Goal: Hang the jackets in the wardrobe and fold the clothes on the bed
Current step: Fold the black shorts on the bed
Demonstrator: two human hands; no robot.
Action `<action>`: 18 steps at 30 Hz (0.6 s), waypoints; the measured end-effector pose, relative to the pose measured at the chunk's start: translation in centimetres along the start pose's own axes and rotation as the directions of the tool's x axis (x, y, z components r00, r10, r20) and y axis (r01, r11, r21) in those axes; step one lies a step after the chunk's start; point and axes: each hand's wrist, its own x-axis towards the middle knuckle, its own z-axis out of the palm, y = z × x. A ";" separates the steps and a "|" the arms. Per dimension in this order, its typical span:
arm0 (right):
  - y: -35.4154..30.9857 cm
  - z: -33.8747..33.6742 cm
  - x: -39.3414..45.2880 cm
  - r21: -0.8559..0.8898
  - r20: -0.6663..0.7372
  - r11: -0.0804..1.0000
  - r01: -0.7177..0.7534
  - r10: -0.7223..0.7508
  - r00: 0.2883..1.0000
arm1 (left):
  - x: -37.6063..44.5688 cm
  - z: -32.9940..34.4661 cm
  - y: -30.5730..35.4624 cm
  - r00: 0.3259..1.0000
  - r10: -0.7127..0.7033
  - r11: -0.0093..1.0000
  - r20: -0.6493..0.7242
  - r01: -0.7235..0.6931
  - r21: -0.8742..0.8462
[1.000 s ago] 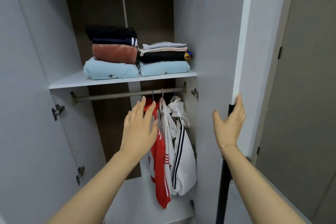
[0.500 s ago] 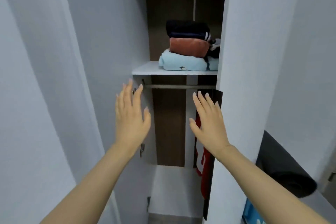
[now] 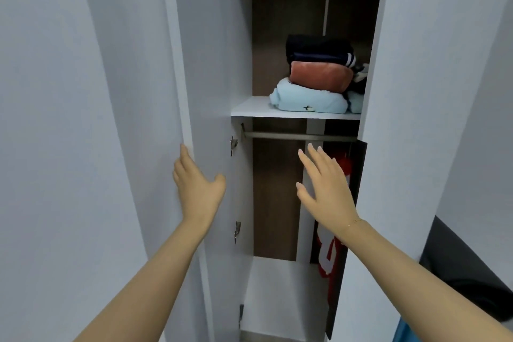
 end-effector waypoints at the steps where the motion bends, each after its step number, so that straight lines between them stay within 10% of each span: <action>1: 0.6 -0.1 0.2 -0.007 -0.002 1.000 -0.015 0.015 1.000 | -0.6 0.3 0.0 0.999 0.030 0.999 0.019 -0.030 -0.020; 9: 7.1 -1.5 1.4 -0.048 -0.016 0.994 -0.101 0.101 0.995 | -1.5 6.9 1.8 0.895 0.393 0.912 0.209 -0.350 -0.213; 14: 13.6 -0.8 4.1 -0.120 0.038 0.986 -0.117 0.123 0.992 | 3.1 14.4 2.9 0.637 0.698 0.691 0.328 -0.719 -0.077; 18: 19.4 1.5 7.1 -0.268 0.096 0.956 -0.122 0.153 0.984 | 5.9 22.5 4.0 0.513 0.617 0.480 0.596 -0.846 0.232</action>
